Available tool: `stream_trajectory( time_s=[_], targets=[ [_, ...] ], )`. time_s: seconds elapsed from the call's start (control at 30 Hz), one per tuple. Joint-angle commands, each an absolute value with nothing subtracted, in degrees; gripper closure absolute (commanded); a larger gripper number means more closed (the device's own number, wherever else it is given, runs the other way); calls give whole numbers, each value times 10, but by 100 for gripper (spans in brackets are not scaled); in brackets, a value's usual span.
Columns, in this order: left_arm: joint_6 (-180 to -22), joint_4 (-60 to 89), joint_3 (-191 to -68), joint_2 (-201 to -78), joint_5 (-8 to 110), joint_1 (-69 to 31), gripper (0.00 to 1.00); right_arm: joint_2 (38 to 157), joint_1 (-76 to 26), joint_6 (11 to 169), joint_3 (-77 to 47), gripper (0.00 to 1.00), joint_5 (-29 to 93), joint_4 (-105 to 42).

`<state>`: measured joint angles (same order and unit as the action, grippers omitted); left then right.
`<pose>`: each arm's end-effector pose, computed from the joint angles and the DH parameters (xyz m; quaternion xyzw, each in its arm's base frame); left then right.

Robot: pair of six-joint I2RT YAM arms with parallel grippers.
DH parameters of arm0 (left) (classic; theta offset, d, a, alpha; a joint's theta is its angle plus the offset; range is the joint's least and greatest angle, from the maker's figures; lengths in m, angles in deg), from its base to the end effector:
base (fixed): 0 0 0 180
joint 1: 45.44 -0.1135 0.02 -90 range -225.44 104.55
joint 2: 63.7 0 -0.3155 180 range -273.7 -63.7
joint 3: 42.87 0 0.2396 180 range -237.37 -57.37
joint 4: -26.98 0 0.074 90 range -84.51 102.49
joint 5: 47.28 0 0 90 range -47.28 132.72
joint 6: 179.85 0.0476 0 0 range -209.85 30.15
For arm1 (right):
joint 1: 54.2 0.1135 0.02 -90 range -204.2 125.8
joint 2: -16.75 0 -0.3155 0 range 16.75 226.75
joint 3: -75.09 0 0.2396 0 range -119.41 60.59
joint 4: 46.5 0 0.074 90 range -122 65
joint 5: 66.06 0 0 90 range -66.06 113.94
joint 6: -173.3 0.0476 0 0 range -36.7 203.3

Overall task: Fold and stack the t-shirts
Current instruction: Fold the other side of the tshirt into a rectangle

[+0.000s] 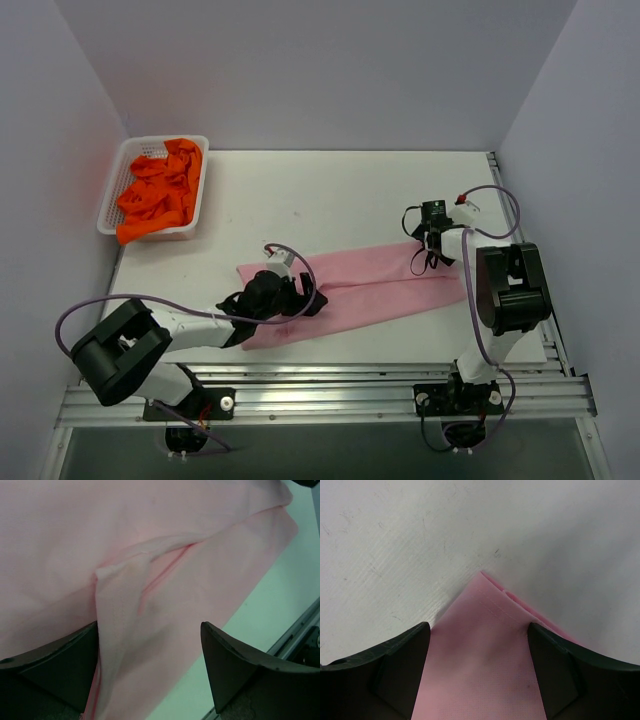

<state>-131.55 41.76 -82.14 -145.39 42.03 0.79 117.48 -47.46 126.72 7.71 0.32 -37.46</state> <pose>0.1796 -0.1866 0.2077 0.0307 0.8550 -0.3557 0.3762 0.3655 0.0240 0.2125 0.3602 0.8241 -0.0021 0.4372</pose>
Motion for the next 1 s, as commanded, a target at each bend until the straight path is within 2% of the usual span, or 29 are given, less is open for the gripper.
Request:
stream_trajectory(
  time_s=[0.0,0.23,0.37,0.53,0.6,0.7,0.73,0.87,0.9,0.97],
  targets=[
    [-1305,396,-843,-1418,404,46,13,1179,-479,1268,76,26,-11,-368],
    [-1329,346,-847,-1400,384,147,13,1179,-485,1266,78,26,-6,-370],
    [-1347,268,-842,-1345,304,206,13,1178,-485,1268,79,26,-5,-374],
    [-1374,163,-857,-1279,174,190,10,1171,-483,1268,84,27,-6,-379],
    [-1384,146,-858,-1268,158,144,10,1160,-481,1265,89,28,3,-384],
    [-1392,151,-857,-1275,170,79,12,1141,-465,1261,93,40,9,-384],
    [-1392,156,-857,-1282,170,69,15,1136,-460,1261,93,45,8,-379],
    [-1391,190,-871,-1350,174,34,25,1103,-447,1265,104,58,6,-372],
    [-1390,199,-874,-1365,183,26,32,1098,-444,1266,106,63,6,-374],
    [-1392,226,-887,-1415,200,15,43,1094,-442,1267,113,66,4,-375]
  ],
)
